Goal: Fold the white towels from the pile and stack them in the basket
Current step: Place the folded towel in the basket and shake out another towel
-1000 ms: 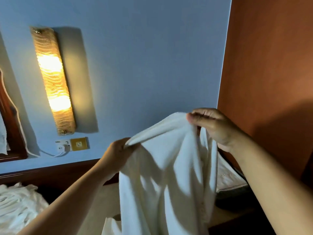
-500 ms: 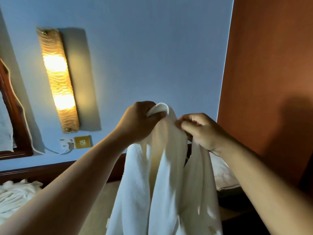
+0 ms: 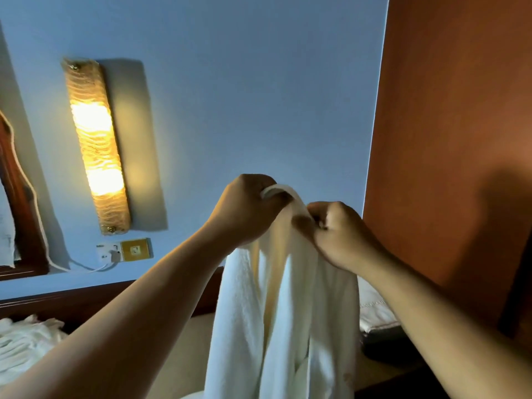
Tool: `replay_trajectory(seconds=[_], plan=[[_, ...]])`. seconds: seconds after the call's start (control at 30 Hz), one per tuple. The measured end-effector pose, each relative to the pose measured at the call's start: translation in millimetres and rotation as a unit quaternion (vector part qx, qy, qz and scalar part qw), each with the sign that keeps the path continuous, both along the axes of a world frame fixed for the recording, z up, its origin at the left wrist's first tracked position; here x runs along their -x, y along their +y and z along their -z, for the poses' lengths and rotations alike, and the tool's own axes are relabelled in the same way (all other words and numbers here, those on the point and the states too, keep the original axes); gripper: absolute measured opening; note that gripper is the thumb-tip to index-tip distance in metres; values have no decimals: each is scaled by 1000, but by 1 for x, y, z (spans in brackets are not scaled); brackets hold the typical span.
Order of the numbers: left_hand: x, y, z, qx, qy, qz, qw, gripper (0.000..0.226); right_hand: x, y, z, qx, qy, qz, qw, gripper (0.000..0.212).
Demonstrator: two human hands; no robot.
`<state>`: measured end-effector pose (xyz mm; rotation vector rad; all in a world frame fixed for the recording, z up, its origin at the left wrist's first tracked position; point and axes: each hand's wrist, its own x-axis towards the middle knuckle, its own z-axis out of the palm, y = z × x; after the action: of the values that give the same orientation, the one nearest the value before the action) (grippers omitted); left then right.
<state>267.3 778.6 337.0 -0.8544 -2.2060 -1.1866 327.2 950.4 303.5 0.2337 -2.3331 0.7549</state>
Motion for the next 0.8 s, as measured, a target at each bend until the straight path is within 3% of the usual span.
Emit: replay_trajectory(seconds=[0.1,0.17,0.33,0.4,0.47,0.53,0.6,0.73,0.8], plan=[[2,-4,8,57,7,21,998,14,-7,9,-17,118,102,40,987,33],[9,-8,21,129,-5,6,992,17,-14,16,-30,198,120,52,971,30],[48,-38,54,189,-96,-146,966,15,-29,43,-54,334,123,28,934,47],[64,-61,64,158,-108,-228,955,16,-35,55,-54,316,88,14,945,60],[75,-80,63,100,-97,-270,953,27,-43,62,-54,257,22,-63,964,59],[77,-85,55,8,-84,-258,963,33,-53,54,-53,173,-117,-183,961,38],[67,-76,38,-46,-52,-200,977,37,-54,40,-50,76,-215,-238,944,20],[23,-42,-1,24,68,-57,996,31,-36,12,-35,69,-195,-175,963,64],[6,-27,-8,82,93,-21,992,19,-31,-6,-25,49,-177,-108,977,73]])
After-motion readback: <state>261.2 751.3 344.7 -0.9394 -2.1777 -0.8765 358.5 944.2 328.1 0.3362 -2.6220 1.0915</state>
